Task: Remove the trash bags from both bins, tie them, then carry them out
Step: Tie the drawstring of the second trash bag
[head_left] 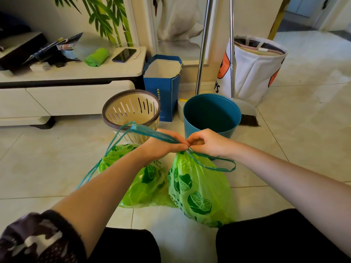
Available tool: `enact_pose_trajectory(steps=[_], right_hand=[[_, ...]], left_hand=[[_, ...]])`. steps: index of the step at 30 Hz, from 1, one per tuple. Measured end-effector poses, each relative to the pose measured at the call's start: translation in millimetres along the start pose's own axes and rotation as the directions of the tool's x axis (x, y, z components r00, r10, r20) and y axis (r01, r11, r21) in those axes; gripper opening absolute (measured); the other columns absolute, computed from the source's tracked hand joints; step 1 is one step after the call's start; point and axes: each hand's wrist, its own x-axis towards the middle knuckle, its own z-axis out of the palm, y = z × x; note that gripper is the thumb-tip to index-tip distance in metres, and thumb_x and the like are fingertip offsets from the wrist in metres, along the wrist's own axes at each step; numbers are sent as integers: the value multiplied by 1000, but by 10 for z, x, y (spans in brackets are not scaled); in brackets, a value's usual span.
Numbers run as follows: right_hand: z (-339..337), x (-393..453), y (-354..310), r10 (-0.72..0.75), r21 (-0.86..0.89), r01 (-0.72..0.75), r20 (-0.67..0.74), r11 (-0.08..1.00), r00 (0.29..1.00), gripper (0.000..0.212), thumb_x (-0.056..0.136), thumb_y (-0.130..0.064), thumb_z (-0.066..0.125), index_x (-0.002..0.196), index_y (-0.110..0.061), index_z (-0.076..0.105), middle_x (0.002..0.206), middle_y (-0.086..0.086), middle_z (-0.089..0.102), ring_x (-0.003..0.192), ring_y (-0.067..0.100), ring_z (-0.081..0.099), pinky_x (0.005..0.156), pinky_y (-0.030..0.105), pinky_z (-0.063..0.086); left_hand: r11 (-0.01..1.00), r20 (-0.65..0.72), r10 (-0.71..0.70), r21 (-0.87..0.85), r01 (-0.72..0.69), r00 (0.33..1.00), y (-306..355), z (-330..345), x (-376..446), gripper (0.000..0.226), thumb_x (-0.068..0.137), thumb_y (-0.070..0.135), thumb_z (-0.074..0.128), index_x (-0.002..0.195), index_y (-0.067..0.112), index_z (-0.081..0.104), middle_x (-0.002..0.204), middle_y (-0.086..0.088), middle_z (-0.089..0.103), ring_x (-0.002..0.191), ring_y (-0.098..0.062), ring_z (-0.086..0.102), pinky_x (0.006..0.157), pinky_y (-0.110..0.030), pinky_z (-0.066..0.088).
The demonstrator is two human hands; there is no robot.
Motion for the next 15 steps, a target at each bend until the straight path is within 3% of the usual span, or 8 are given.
enact_pose_trajectory(steps=[5, 8, 15], right_hand=[[-9, 24, 28, 1, 6, -1, -13, 1000, 1000, 11, 86, -15, 66, 89, -27, 66, 90, -4, 70, 83, 9, 65, 80, 25, 51], [-37, 23, 18, 3, -24, -3, 5, 1000, 1000, 10, 86, -17, 67, 84, -27, 66, 85, -2, 68, 78, 9, 62, 75, 21, 50], [40, 43, 45, 2, -63, 1, 41, 998, 999, 18, 89, -15, 59, 99, -30, 62, 102, 7, 70, 85, 15, 66, 79, 29, 53]], left_hand=[[999, -56, -10, 42, 12, 998, -6, 1, 4, 4, 78, 7, 75, 80, 10, 74, 79, -3, 74, 78, -14, 69, 79, -29, 59], [996, -47, 10, 86, -6, 999, 1, -28, 8, 3, 78, 6, 75, 80, 3, 74, 73, -7, 72, 66, -10, 66, 66, -23, 57], [992, 12, 45, 116, -46, 999, 52, 27, -11, 13, 78, 4, 74, 87, -5, 73, 77, -6, 70, 71, -4, 65, 67, -13, 52]])
